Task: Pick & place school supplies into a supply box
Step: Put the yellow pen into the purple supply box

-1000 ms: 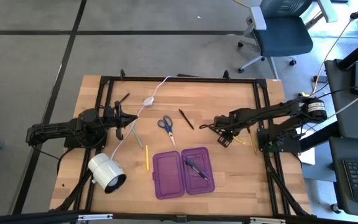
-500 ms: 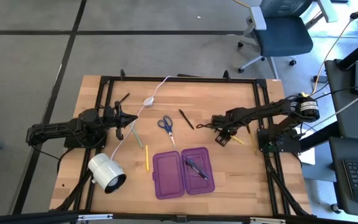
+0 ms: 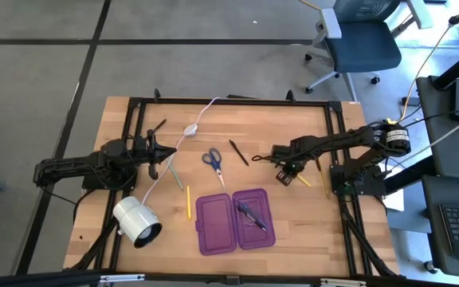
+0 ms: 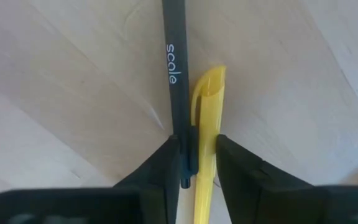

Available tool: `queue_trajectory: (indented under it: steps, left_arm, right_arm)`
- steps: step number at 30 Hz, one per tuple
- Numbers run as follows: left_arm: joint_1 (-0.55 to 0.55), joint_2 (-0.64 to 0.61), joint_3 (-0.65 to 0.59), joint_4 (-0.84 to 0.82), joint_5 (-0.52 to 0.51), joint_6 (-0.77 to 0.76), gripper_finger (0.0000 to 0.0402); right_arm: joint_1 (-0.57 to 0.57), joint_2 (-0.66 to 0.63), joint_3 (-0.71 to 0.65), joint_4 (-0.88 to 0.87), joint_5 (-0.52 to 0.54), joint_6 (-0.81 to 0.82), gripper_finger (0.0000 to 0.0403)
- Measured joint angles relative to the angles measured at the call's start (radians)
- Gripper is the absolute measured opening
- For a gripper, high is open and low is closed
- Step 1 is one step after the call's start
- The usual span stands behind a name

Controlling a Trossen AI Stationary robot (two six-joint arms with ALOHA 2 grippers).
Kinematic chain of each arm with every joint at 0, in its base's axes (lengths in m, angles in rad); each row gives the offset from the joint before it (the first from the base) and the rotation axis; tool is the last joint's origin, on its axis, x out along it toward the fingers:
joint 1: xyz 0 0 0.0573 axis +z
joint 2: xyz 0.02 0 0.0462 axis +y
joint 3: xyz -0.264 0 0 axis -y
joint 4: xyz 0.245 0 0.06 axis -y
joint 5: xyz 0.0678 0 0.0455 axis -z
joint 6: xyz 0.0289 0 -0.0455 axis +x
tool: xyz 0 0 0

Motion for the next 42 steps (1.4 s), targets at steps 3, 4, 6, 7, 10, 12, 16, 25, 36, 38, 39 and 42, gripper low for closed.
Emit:
queue_trajectory:
  steps: [3, 4, 6, 7, 10, 12, 16, 25, 36, 38, 39, 42]
  left_arm:
    - [0.0, 0.0, 0.0, 0.0, 0.0, 0.0, 0.0004]
    - [0.0, 0.0, 0.0, 0.0, 0.0, 0.0, 0.0004]
    - [0.0, 0.0, 0.0, 0.0, 0.0, 0.0, 0.0004]
    - [0.0, 0.0, 0.0, 0.0, 0.0, 0.0, 0.0004]
    - [0.0, 0.0, 0.0, 0.0, 0.0, 0.0, 0.0004]
    - [0.0, 0.0, 0.0, 0.0, 0.0, 0.0, 0.0004]
    - [0.0, 0.0, 0.0, 0.0, 0.0, 0.0, 0.0004]
    - [0.0, 0.0, 0.0, 0.0, 0.0, 0.0, 0.0004]
    - [0.0, 0.0, 0.0, 0.0, 0.0, 0.0, 0.0004]
    - [0.0, 0.0, 0.0, 0.0, 0.0, 0.0, 0.0004]
    - [0.0, 0.0, 0.0, 0.0, 0.0, 0.0, 0.0004]
    - [0.0, 0.0, 0.0, 0.0, 0.0, 0.0, 0.0004]
  right_arm:
    - [0.0, 0.0, 0.0, 0.0, -0.003, 0.001, 0.0098]
    - [0.0, 0.0, 0.0, 0.0, -0.003, 0.001, 0.0098]
    - [0.0, 0.0, 0.0, 0.001, -0.005, 0.001, 0.0097]
    - [0.001, 0.0, 0.0, 0.001, -0.005, 0.001, 0.0097]
    - [0.007, 0.001, 0.0, 0.002, -0.006, 0.022, 0.0098]
    - [0.011, 0.002, 0.0, 0.004, -0.006, 0.024, 0.0103]
    - [0.015, 0.003, -0.002, 0.008, -0.013, 0.028, 0.0118]
    - [0.015, 0.006, -0.005, 0.008, -0.053, 0.047, 0.0167]
    - [0.015, 0.001, -0.005, -0.075, -0.054, 0.024, 0.0172]
    - [0.015, 0.001, -0.005, -0.082, -0.065, 0.023, 0.0172]
    - [0.015, 0.001, -0.005, -0.08, -0.065, 0.023, 0.0172]
    - [0.015, 0.001, -0.004, -0.091, -0.065, 0.021, 0.0172]
